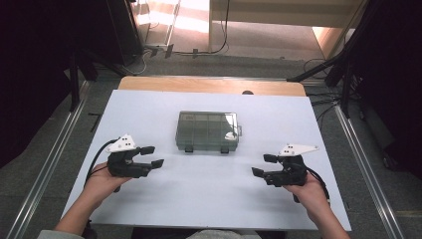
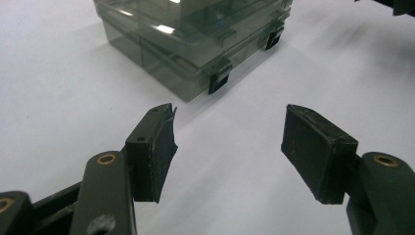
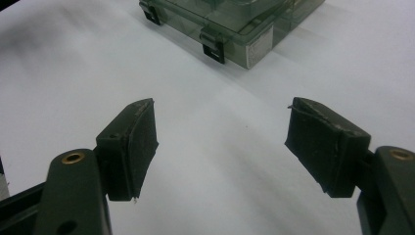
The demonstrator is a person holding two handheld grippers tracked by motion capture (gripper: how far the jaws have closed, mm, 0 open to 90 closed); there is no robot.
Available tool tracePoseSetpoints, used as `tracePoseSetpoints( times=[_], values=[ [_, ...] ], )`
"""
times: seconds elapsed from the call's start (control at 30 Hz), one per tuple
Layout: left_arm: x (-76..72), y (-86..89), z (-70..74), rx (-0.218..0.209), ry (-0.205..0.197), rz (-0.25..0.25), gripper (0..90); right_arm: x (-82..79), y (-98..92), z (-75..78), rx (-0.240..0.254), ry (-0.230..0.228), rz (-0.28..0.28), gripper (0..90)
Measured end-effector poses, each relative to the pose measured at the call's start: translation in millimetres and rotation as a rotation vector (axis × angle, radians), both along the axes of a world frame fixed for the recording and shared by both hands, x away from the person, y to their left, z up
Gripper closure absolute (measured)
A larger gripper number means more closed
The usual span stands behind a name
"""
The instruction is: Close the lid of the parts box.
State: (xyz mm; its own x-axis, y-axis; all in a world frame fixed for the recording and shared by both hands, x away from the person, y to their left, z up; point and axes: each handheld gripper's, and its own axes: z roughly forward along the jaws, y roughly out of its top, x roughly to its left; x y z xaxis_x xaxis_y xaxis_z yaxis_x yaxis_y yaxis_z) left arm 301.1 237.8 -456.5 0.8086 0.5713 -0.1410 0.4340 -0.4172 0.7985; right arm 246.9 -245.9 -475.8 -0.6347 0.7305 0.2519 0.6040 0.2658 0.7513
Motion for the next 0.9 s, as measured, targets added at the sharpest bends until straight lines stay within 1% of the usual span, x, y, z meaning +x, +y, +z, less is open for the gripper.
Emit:
tracePoseSetpoints(
  times=[0.07,0.23,0.47,0.63,0.9],
  values=[
    [-1.2,4.3,-1.4,0.014,0.001,0.007,36.5,-2.9,-3.0,0.0,0.0,-0.002,-0.002,27.9],
    [-4.0,10.9,-2.2,0.018,0.0,0.02,36.6,-8.3,-8.6,-1.1,0.0,0.002,-0.013,27.8],
    [-7.0,19.4,-2.5,0.023,-0.001,0.034,36.6,-9.2,-11.5,-2.8,0.002,0.009,-0.021,27.8],
    [-6.4,19.2,-2.9,0.018,-0.002,0.035,36.6,-8.0,-11.5,-4.0,-0.003,0.009,-0.015,27.8],
    [-6.3,17.6,-2.5,0.024,-0.007,0.031,36.5,-5.1,-10.1,-6.2,-0.005,0.014,-0.015,27.8]
  ],
)
